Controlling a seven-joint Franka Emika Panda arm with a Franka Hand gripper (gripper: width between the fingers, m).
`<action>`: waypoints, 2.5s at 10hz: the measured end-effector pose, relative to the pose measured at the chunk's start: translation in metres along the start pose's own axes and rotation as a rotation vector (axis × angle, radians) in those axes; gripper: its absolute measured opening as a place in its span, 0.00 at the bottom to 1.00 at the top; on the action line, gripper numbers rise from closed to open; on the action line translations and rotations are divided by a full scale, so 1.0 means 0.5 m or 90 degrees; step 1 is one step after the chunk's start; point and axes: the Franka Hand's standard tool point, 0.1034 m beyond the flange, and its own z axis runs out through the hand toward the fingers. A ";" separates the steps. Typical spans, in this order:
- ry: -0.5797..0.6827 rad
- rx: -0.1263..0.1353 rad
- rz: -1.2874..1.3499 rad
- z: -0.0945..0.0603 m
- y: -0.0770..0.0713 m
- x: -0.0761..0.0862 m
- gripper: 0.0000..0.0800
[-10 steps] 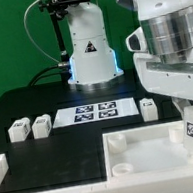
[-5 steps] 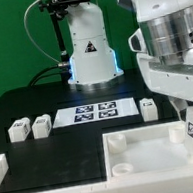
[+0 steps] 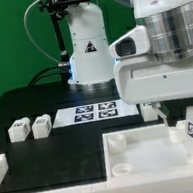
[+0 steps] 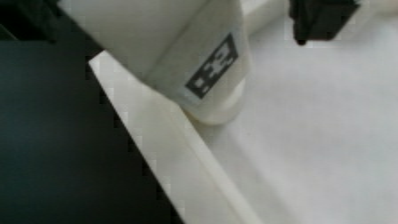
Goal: Assemble one leg
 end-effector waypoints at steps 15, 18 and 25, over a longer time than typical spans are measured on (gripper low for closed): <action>-0.011 0.068 0.695 0.015 0.001 -0.006 0.37; -0.011 0.062 0.530 0.017 0.004 -0.010 0.69; 0.024 -0.024 -0.198 0.009 0.009 -0.001 0.81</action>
Offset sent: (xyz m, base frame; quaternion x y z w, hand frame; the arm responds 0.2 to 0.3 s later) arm 0.0000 0.0000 0.0000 0.0000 0.0000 0.0000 1.0000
